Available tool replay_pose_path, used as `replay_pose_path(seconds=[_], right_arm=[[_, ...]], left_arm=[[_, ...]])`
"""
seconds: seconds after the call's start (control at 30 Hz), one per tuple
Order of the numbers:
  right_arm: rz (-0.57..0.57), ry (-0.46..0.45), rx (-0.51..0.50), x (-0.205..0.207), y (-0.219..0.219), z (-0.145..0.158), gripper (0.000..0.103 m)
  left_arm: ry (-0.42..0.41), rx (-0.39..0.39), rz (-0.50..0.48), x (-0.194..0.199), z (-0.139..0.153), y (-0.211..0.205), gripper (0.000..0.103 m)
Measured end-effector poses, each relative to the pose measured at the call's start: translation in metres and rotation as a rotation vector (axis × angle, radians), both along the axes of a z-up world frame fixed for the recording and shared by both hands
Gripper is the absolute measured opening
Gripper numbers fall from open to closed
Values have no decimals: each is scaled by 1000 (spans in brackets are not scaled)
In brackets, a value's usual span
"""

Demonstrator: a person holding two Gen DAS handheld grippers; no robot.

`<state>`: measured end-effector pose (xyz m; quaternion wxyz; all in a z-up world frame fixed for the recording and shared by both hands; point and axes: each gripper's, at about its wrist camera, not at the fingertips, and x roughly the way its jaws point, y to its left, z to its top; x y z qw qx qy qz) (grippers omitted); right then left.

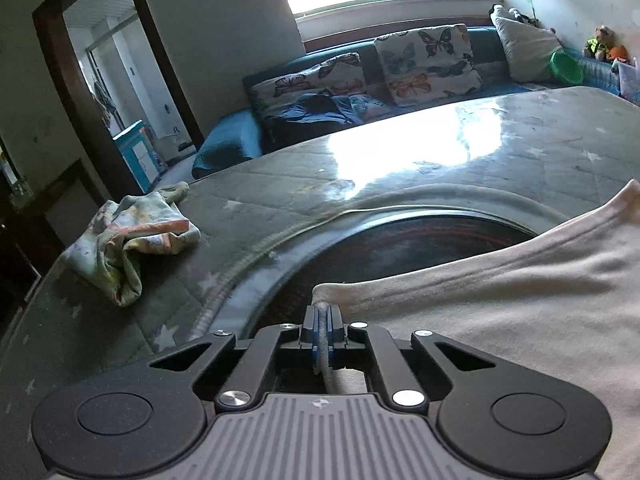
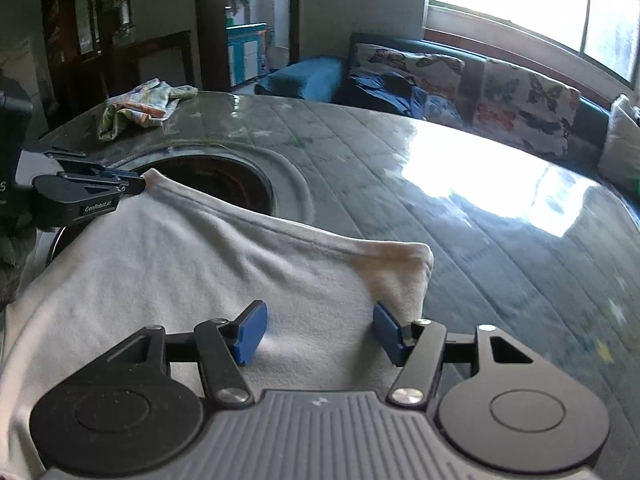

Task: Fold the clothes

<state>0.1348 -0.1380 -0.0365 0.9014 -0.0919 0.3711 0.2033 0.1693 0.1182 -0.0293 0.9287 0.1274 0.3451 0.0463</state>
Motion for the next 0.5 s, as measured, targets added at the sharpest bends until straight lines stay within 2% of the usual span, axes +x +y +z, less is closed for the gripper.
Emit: replay_pose_path(seconds=[0.1, 0.23, 0.37, 0.5], right_arm=[[8, -1, -1, 8, 7, 1, 61], [36, 9, 8, -2, 9, 8, 61], [126, 3, -15, -34, 14, 17, 61], [188, -14, -17, -67, 13, 25, 61]], left_arm=[[1, -39, 16, -3, 8, 12, 19], [-24, -72, 30, -27, 25, 23, 28], [-47, -99, 74, -64, 42, 39, 43], [-78, -114, 150, -115, 56, 71, 45]])
